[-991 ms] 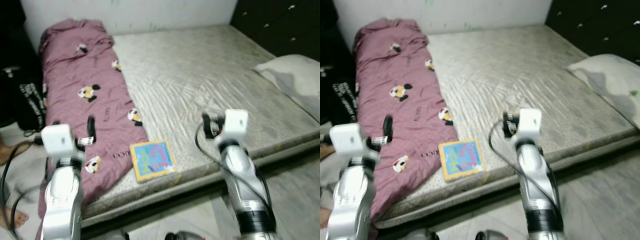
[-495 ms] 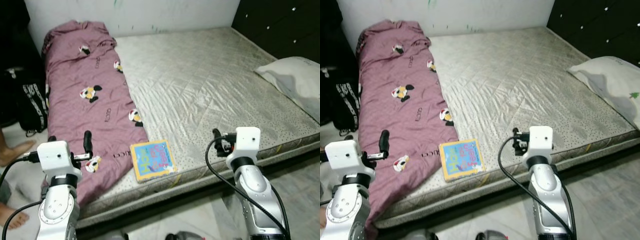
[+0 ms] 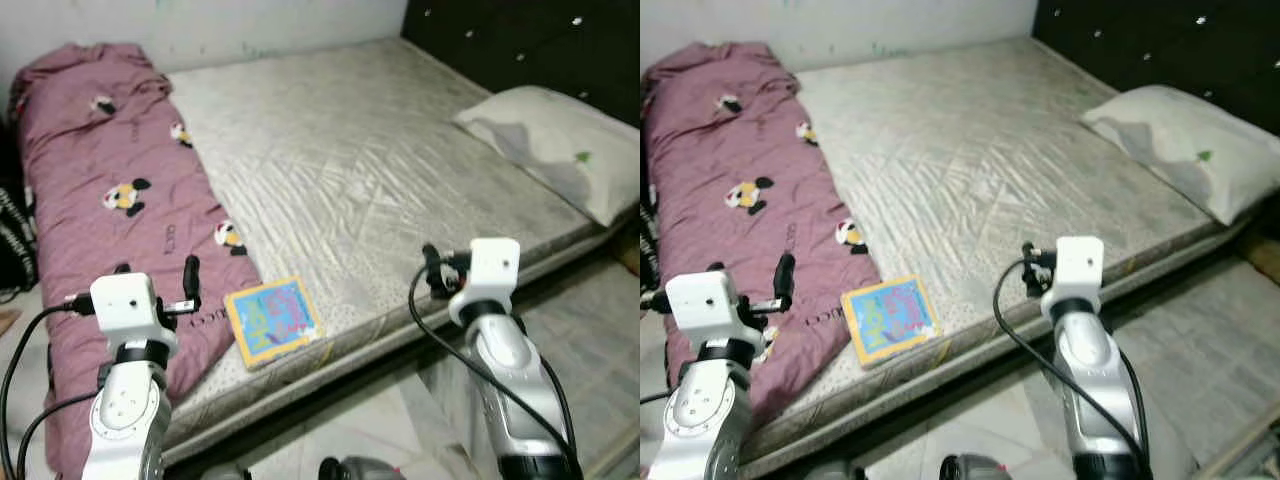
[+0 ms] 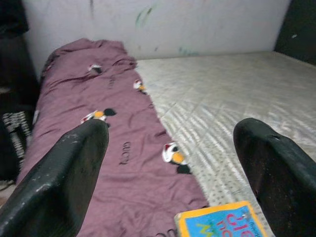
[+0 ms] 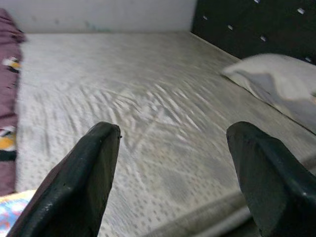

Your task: Clean up the room

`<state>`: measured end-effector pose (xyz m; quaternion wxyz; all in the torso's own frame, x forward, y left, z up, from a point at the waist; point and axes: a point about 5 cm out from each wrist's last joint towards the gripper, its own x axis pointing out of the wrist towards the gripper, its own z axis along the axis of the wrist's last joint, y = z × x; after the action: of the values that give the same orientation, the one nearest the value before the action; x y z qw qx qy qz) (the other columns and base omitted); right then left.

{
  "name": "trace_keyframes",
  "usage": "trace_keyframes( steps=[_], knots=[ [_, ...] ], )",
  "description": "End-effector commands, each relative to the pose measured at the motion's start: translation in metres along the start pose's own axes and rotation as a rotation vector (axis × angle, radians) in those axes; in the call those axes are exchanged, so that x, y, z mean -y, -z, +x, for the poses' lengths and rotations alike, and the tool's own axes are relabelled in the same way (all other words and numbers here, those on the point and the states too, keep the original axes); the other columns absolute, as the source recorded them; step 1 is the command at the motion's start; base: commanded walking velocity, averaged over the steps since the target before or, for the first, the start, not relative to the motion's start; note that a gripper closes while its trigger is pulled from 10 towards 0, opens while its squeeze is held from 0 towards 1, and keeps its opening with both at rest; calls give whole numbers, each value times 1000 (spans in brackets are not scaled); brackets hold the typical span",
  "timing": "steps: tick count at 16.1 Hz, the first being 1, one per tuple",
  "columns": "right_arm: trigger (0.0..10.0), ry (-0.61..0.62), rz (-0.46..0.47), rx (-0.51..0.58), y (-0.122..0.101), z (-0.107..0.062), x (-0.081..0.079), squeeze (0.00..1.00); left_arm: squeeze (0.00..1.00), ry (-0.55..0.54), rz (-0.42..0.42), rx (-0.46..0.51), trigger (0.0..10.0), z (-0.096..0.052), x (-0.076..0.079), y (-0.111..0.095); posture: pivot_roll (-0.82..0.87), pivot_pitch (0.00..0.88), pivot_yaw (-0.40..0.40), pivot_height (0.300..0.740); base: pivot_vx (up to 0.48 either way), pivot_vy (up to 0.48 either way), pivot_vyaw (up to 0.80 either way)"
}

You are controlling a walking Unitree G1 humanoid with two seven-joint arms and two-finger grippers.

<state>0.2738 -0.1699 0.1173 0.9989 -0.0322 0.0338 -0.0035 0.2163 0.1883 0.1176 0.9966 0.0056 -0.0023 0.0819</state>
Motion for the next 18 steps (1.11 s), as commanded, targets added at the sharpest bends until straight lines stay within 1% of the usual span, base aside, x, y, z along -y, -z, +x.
trace_keyframes(
  steps=[1,4,5,6,7,10,15,18],
  knots=[
    [10000,0,3,-9,1,2,0,0,0,-8,11,0,10000,1,0,-2,-17,41,-25,740,0,0,0],
    [10000,-13,8,-7,1,5,-4,0,0,-8,0,-1,10000,3,2,-2,-17,42,-26,740,0,0,0],
    [10000,-23,7,-4,-1,7,-6,0,0,-15,-16,-9,10000,4,2,-2,-17,42,-26,740,0,0,0],
    [10000,-25,6,-4,-1,7,-6,0,0,-15,-17,-12,10000,4,2,-2,-16,41,-29,740,0,0,0],
    [10000,-26,4,-4,-1,9,-6,0,0,-12,-18,-13,10000,4,3,-2,-15,40,-32,740,0,458,0],
    [10000,-29,-1,1,-3,12,-6,0,0,-8,-13,-7,10000,5,4,-3,-17,42,-33,740,0,0,0],
    [10000,-40,-1,4,-2,11,-8,0,0,-7,-17,-8,10000,5,4,-3,-18,42,-32,740,0,0,0],
    [10000,-44,0,3,-3,12,-9,0,0,-4,-15,-6,10000,5,4,-3,-19,41,-32,706,0,0,0]
  ],
)
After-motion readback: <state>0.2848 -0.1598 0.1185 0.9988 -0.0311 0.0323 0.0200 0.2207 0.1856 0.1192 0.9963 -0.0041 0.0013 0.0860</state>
